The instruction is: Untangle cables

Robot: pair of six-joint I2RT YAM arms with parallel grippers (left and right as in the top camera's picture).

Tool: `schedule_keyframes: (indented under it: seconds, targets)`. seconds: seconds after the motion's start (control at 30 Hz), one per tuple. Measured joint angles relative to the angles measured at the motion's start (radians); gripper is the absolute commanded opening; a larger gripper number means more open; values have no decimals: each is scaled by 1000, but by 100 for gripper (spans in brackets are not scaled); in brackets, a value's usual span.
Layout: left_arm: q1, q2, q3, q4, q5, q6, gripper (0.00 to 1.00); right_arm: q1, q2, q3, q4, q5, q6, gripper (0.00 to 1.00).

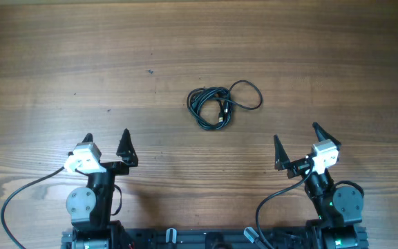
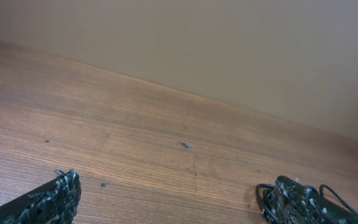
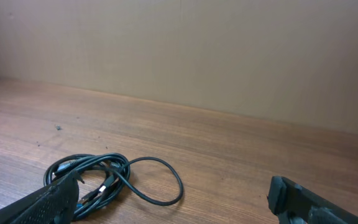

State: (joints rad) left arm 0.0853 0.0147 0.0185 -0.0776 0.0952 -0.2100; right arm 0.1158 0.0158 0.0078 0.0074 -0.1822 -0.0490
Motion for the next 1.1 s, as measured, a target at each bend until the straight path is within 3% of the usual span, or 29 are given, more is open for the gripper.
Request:
schedule_keyframes:
  seconds: [1.1]
  targets:
    - [0,0,0,-2,-5,0,100,0,0,1,0,-31,54,100]
